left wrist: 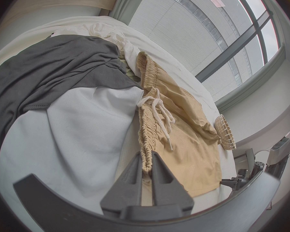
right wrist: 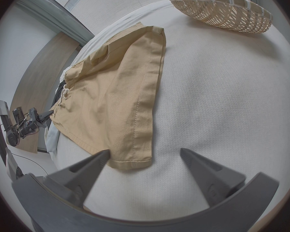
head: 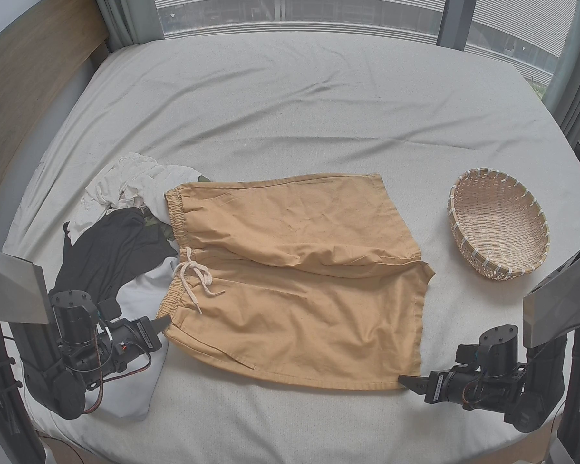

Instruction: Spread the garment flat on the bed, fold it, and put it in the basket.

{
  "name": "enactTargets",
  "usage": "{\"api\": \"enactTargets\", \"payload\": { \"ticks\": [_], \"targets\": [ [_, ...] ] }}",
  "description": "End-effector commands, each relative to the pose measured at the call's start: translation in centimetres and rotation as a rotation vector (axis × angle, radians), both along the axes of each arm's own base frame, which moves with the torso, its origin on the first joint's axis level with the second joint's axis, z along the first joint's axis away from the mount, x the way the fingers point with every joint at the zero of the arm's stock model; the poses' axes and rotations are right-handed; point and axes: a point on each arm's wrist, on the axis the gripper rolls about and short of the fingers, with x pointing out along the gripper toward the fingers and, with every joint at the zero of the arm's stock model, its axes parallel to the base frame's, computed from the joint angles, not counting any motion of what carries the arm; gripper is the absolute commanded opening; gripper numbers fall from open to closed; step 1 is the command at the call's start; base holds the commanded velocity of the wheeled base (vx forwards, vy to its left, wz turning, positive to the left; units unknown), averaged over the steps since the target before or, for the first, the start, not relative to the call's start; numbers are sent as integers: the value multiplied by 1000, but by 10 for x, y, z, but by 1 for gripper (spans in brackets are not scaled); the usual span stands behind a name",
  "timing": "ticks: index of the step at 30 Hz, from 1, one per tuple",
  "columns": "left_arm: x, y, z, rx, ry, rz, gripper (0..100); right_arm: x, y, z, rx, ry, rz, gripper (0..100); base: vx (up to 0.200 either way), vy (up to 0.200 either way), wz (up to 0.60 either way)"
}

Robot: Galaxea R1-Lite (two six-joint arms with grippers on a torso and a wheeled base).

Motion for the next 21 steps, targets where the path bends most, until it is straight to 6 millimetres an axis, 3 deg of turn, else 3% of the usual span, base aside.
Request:
{"api": "enactTargets", "payload": {
  "ticks": [1,12,21],
  "targets": [
    [0,0,1,-1,-2,1,0,8,5,-9,7,6,0,0,0,0,0],
    [-1,0,0,0,1,1,0,7,4,-3,46,7,-29,0,0,0,0],
    [-7,0,1,-5,17,-9,0,-7,-8,16,37,-22,-51,0,0,0,0]
  ]
}}
